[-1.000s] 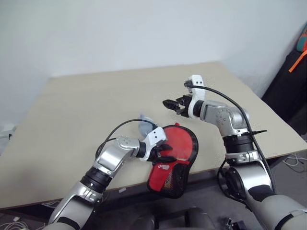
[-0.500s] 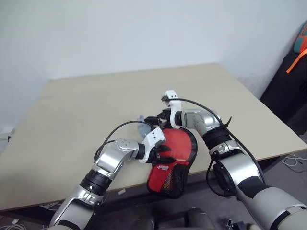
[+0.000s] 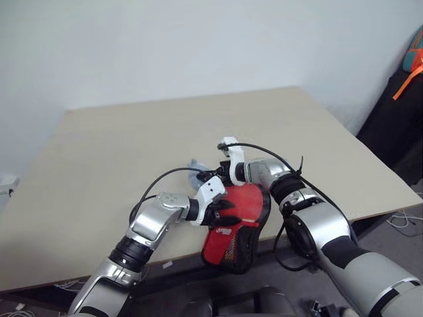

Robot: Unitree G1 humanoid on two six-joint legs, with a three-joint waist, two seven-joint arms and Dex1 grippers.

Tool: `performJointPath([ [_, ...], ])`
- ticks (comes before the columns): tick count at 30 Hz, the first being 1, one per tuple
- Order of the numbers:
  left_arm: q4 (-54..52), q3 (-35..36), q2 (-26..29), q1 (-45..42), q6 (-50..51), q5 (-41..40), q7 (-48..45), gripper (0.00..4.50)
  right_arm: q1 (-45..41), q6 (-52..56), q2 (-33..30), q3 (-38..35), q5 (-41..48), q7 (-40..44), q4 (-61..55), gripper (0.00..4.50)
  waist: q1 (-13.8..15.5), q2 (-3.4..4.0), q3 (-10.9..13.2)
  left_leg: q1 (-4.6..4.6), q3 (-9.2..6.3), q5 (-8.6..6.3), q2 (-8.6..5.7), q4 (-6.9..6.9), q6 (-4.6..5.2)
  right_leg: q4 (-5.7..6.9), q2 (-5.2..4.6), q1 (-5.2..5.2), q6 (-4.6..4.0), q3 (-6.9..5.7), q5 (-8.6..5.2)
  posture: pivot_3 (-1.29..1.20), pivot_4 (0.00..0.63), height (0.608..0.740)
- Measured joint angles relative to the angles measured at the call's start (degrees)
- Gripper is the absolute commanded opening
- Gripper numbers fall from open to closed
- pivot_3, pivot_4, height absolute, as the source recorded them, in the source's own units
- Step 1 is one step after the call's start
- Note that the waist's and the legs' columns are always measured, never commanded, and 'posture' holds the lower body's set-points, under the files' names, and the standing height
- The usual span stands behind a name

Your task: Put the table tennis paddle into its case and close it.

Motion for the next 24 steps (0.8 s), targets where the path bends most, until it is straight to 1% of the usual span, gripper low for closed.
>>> performJointPath([
  [2, -0.09, 0.06, -0.07, 0.11, 0.06, 0.00, 0.18, 2.80, -0.48, -0.06, 0.37, -0.14, -0.15, 0.15, 0.00, 4.11, 0.00, 0.01, -0.01, 0.00, -0.02, -0.01, 0.00, 0.01, -0.01, 0.00, 0.00, 0.01, 0.00, -0.01, 0.00, 0.00, 0.000, 0.740],
  [4, -0.17, 0.27, -0.22, 0.27, 0.23, 0.00, 0.28, 2.80, -0.59, -0.63, 0.74, -0.73, -0.18, -0.26, 0.08, 3.54, 0.00, 0.01, -0.02, 0.00, -0.03, -0.01, 0.00, 0.01, -0.02, 0.00, 0.00, 0.01, 0.00, -0.03, 0.00, 0.00, 0.000, 0.740],
  [7, -0.50, 0.41, -0.30, 0.41, 0.70, 0.00, 0.49, 2.80, -0.61, -2.09, 1.05, -2.63, -0.11, -1.99, 0.48, 2.38, -0.01, 0.01, -0.02, 0.00, -0.03, -0.02, 0.00, 0.00, -0.03, 0.00, 0.00, 0.01, 0.00, -0.03, 0.00, 0.00, 0.000, 0.740],
  [12, -1.04, 0.64, -0.29, 0.58, 1.41, 0.00, 0.72, 2.80, -0.68, -2.33, 1.12, -3.44, -0.37, -2.93, 0.79, 0.62, -0.18, 0.03, -0.03, 0.00, -0.03, -0.02, 0.00, 0.00, -0.03, 0.00, 0.00, 0.00, 0.00, -0.03, 0.00, 0.00, 0.000, 0.740],
  [13, -1.17, 0.72, -0.28, 0.62, 1.66, 0.00, 0.80, 2.80, -0.68, -2.10, 1.25, -3.58, -0.54, -3.04, 0.83, 0.17, -0.26, 0.04, -0.04, 0.00, -0.04, -0.02, 0.00, 0.00, -0.03, 0.00, 0.00, 0.01, 0.00, -0.03, 0.00, 0.00, 0.000, 0.740],
  [14, -1.26, 0.79, -0.28, 0.63, 1.87, 0.00, 0.83, 2.80, -0.69, -1.84, 1.38, -3.69, -0.56, -3.13, 0.94, 0.04, -0.31, 0.05, -0.05, 0.00, -0.04, -0.02, 0.00, 0.00, -0.03, 0.00, 0.00, 0.01, 0.00, -0.03, 0.00, 0.00, 0.000, 0.740],
  [24, -1.65, 0.83, -0.28, 0.93, 2.55, 0.02, 1.33, 2.80, -0.86, -0.43, 2.38, -2.65, -2.58, -1.19, 1.21, 0.04, -0.53, 0.30, -0.33, 0.01, -0.04, -0.02, 0.00, -0.01, -0.03, 0.00, 0.00, 0.02, 0.03, -0.04, -0.02, 0.00, 0.000, 0.740],
])
